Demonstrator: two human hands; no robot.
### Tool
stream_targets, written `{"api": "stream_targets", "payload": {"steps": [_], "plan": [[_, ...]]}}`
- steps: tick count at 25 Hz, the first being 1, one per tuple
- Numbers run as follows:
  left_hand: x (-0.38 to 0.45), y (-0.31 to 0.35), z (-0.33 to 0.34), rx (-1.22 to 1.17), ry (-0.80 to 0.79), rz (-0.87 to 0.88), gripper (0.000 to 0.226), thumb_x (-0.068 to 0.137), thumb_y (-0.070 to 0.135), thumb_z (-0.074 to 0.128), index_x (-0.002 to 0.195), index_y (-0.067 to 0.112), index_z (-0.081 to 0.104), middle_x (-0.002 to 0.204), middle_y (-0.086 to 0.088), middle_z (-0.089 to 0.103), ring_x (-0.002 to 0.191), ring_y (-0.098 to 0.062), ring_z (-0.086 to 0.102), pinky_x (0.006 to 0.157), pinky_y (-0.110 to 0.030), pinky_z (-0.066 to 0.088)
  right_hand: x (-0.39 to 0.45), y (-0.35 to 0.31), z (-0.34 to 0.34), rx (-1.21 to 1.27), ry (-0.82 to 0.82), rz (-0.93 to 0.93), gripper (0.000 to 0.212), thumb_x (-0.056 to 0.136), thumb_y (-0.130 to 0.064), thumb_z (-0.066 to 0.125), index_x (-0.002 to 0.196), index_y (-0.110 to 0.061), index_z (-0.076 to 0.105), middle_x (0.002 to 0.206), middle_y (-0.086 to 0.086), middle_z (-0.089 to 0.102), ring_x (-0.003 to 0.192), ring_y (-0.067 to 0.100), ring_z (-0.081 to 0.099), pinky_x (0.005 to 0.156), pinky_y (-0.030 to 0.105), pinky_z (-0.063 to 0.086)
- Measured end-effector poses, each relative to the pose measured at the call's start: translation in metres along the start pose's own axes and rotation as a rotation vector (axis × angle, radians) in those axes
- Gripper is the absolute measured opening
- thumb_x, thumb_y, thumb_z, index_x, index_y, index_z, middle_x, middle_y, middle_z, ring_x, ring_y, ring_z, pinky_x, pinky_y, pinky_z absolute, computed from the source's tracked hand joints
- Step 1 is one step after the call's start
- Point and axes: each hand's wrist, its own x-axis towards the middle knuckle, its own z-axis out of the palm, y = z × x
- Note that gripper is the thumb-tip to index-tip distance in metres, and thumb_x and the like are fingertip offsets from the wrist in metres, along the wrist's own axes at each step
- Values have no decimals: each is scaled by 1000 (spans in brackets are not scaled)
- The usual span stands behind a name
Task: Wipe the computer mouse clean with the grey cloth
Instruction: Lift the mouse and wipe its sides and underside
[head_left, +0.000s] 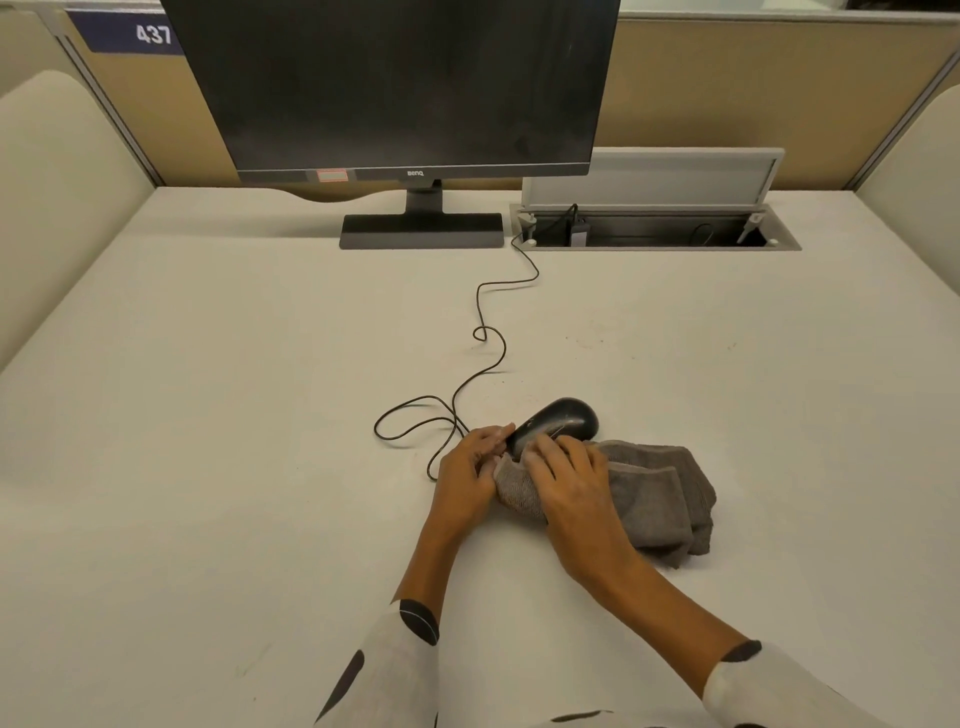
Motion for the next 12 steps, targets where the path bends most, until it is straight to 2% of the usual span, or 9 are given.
{"api": "stream_targets", "payload": {"steps": [4,8,12], "plan": [[-1,1,-2,-5,-18,-4,41,89,-6,43,125,10,54,122,-5,57,103,2,53,85,-1,40,-1,-3,-2,-5,-19,-89,50,52,10,77,98,-7,66,101,8,70,100,27,63,90,45,50],[0,3,-3,-5,-22,-2,38,89,-4,45,124,8,54,123,-9,58,112,-13,54,92,-9,41,15,2,-9,-19,-70,-68,51,57,8,76,104,-7,63,104,9,68,100,28,61,87,44,50],[0,4,-2,65,-3,17,43,86,-11,42,123,6,56,123,-10,59,112,-15,53,90,-2,38,20,9,-12,-22,-60,27,48,60,11,73,104,-6,63,102,12,64,98,30,57,84,42,48]]}}
